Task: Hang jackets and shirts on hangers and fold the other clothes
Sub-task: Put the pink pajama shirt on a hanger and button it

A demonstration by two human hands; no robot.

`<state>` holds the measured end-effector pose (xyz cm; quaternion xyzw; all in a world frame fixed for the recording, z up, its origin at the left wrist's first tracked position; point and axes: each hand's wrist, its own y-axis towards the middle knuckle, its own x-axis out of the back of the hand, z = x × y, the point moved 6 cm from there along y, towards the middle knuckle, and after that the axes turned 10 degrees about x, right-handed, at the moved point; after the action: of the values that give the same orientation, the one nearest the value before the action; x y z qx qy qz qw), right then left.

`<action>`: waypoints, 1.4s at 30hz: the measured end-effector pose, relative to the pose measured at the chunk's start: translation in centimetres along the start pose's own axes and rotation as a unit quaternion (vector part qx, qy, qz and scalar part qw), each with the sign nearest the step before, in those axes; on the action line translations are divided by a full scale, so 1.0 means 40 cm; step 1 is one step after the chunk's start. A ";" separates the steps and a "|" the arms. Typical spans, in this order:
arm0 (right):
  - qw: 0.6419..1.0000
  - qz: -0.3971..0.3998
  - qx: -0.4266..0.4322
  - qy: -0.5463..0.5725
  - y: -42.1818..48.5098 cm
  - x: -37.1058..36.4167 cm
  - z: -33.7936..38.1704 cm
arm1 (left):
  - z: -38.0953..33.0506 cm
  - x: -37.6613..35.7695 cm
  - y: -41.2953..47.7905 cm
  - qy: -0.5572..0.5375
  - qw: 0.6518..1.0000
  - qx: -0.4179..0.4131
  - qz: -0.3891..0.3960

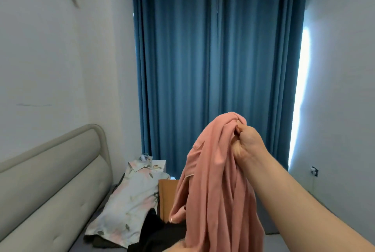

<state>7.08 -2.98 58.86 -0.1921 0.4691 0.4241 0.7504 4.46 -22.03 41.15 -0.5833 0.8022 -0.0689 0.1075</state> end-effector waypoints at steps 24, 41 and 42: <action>0.816 0.226 0.087 -0.525 -0.148 0.114 -0.107 | -0.512 -0.021 -0.098 0.151 0.982 -0.100 -0.053; 0.761 0.334 0.079 -0.550 -0.036 -0.189 0.054 | -0.767 0.123 -0.144 0.002 0.959 -0.239 -0.152; 0.780 0.327 0.064 -0.530 -0.032 -0.197 0.061 | -0.780 0.124 -0.151 0.008 0.953 -0.258 -0.156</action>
<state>7.86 -5.64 66.75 0.2765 0.0575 0.6479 0.7074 0.64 -29.08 72.29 -0.7087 0.6922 0.1196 -0.0648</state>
